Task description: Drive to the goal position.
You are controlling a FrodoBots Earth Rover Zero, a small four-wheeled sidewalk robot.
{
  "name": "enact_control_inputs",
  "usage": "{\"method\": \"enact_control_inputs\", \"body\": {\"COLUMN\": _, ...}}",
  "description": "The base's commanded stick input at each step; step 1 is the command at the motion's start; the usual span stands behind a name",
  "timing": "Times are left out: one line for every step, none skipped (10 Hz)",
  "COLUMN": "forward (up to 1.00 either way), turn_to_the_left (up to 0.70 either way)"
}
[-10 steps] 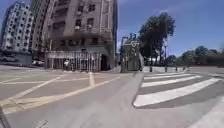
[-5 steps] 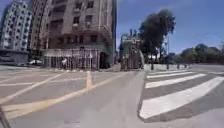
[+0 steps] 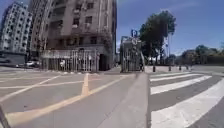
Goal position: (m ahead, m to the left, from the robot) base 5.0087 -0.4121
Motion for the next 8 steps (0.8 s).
{"method": "enact_control_inputs", "body": {"forward": 0.7, "turn_to_the_left": 0.0}}
{"method": "enact_control_inputs", "body": {"forward": 0.7, "turn_to_the_left": 0.0}}
{"method": "enact_control_inputs", "body": {"forward": 0.7, "turn_to_the_left": 0.0}}
{"method": "enact_control_inputs", "body": {"forward": 0.7, "turn_to_the_left": 0.0}}
{"method": "enact_control_inputs", "body": {"forward": 0.7, "turn_to_the_left": 0.0}}
{"method": "enact_control_inputs", "body": {"forward": 0.7, "turn_to_the_left": 0.0}}
{"method": "enact_control_inputs", "body": {"forward": 0.7, "turn_to_the_left": 0.0}}
{"method": "enact_control_inputs", "body": {"forward": 0.7, "turn_to_the_left": 0.0}}
